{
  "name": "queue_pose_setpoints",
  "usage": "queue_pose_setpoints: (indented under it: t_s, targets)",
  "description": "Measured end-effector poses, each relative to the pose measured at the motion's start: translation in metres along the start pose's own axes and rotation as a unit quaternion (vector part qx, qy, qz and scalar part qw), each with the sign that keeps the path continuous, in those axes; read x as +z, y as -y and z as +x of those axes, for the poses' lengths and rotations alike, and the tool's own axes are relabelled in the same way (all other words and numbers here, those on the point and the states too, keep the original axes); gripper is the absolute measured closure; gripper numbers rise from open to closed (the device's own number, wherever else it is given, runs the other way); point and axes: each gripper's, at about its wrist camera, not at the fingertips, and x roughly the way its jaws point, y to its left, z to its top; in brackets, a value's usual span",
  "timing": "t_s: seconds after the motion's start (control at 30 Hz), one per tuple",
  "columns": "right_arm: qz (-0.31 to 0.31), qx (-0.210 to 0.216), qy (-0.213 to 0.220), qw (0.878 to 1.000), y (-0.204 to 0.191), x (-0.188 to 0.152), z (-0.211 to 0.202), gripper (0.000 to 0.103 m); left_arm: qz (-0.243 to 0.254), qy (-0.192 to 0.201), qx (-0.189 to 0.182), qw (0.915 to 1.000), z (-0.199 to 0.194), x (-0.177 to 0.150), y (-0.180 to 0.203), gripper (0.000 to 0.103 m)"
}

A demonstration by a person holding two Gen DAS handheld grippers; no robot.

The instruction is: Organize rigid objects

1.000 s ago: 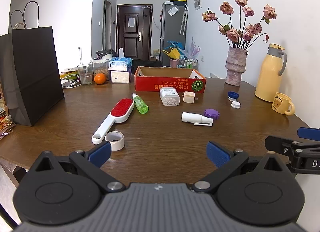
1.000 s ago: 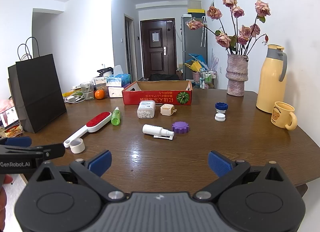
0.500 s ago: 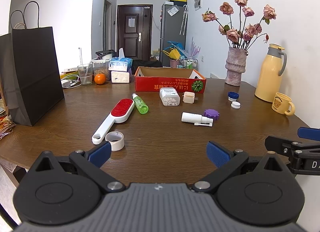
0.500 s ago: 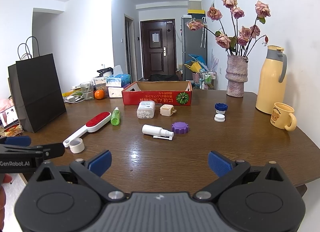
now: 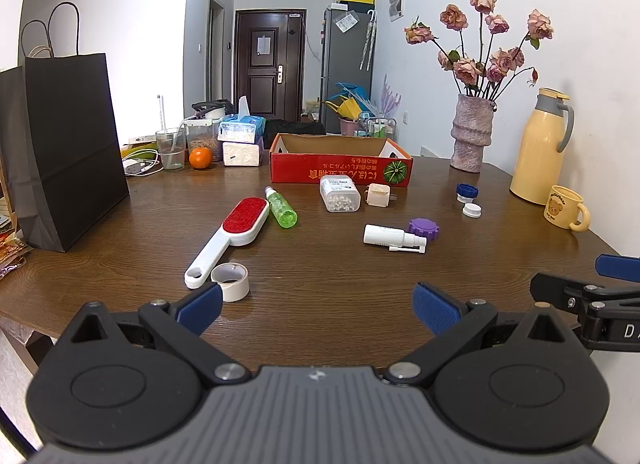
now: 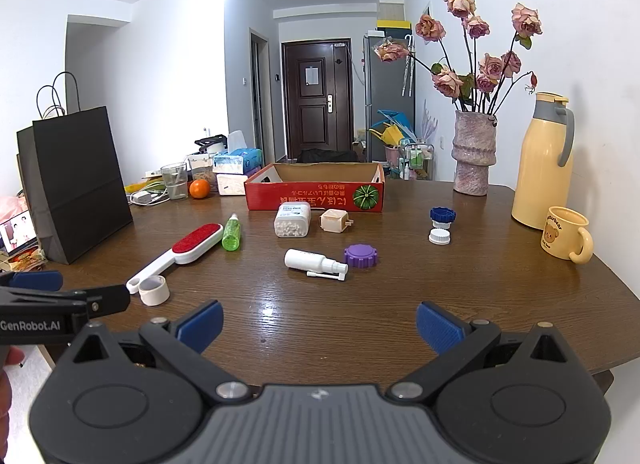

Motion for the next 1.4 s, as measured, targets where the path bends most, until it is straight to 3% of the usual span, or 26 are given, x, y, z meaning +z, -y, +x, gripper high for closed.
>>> queue_pose_setpoints:
  t_s: [1.4]
  targets:
    - [-0.011,-0.001,-0.003,1.000,-0.0036,0.0025,0.0080,0.000,-0.004,-0.001,0.011,0.9999,0.0085,0.0042,-0.0070,0.000]
